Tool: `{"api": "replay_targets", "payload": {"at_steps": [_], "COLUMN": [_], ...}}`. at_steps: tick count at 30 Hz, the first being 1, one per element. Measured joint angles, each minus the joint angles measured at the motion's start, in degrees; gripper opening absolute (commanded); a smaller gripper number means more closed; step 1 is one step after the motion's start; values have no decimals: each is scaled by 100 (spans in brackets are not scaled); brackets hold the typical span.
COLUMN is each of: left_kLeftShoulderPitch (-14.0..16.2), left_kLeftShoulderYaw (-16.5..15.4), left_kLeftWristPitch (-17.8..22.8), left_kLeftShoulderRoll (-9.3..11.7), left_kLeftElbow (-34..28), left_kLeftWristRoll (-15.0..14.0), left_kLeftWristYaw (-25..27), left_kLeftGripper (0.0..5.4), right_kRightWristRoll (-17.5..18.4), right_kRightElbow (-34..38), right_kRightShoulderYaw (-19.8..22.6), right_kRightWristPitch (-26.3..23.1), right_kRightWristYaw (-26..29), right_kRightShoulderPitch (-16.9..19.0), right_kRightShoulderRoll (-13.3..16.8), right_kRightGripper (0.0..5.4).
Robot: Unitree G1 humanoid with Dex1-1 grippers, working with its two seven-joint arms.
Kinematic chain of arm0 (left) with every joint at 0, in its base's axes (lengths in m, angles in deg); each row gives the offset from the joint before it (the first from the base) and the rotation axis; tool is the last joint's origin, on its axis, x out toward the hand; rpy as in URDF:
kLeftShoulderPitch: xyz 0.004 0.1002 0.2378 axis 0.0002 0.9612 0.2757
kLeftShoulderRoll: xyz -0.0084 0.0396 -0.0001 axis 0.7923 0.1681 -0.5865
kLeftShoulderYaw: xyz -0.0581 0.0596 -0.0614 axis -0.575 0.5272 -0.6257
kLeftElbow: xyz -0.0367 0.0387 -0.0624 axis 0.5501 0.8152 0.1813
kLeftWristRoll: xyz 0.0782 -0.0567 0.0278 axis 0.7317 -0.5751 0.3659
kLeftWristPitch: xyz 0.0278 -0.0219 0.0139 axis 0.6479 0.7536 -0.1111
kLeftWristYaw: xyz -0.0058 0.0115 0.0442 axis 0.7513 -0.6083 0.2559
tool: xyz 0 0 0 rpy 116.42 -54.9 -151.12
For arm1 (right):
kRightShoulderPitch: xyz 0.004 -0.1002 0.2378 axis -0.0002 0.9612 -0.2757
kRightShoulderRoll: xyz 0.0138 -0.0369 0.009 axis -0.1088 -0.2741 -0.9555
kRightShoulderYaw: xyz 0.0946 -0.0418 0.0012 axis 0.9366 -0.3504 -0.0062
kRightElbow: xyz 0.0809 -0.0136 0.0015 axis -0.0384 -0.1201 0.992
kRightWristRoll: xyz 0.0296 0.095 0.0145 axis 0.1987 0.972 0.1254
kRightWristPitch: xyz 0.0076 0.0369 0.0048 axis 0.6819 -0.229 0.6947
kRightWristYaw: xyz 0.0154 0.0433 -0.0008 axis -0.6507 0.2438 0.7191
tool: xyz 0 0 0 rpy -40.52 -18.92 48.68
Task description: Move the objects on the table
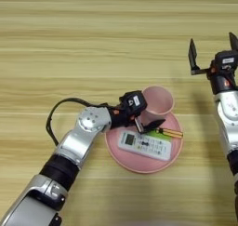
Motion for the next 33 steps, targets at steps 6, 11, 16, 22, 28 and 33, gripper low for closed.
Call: {"api": "replay_targets", "payload": {"at_steps": [6, 11, 16, 22, 28, 33], "left_kLeftShoulderPitch": [0, 5, -49, -120, -124, -132], "left_kLeftShoulderYaw": [-81, -211, -581, -901, -1052, -1106], "left_kLeftWristPitch": [0, 38, 366, 644, 784, 752], "left_kLeftShoulderRoll": [-40, -90, -51, 177, 652, 1076], "left_kLeftElbow": [11, -45, -539, -945, -1259, -1531], "left_kLeftWristRoll": [-12, -235, -703, -987, -1128, -1332], "left_kLeftWristYaw": [-28, 1, 87, 192, 589, 1140], "left_kLeftGripper": [431, 431, 431, 431, 431, 431], "right_kRightWristRoll": [2, 12, 128, 476, 1379, 2472], "right_kRightElbow": [1, 1, 29, 250, 1165, 2620], "right_kRightShoulderYaw": [1, 4, 45, 74, 23, -162], "right_kRightWristPitch": [0, 1, 0, -121, -819, -1984], "right_kRightWristYaw": [2, 12, 39, 359, 1359, 2906], "right_kRightShoulderPitch": [0, 0, 1, 31, 236, 532], "right_kRightShoulderRoll": [0, 1, 4, 3, 114, 815], "right_kRightGripper": [540, 540, 540, 540, 540, 540]}}
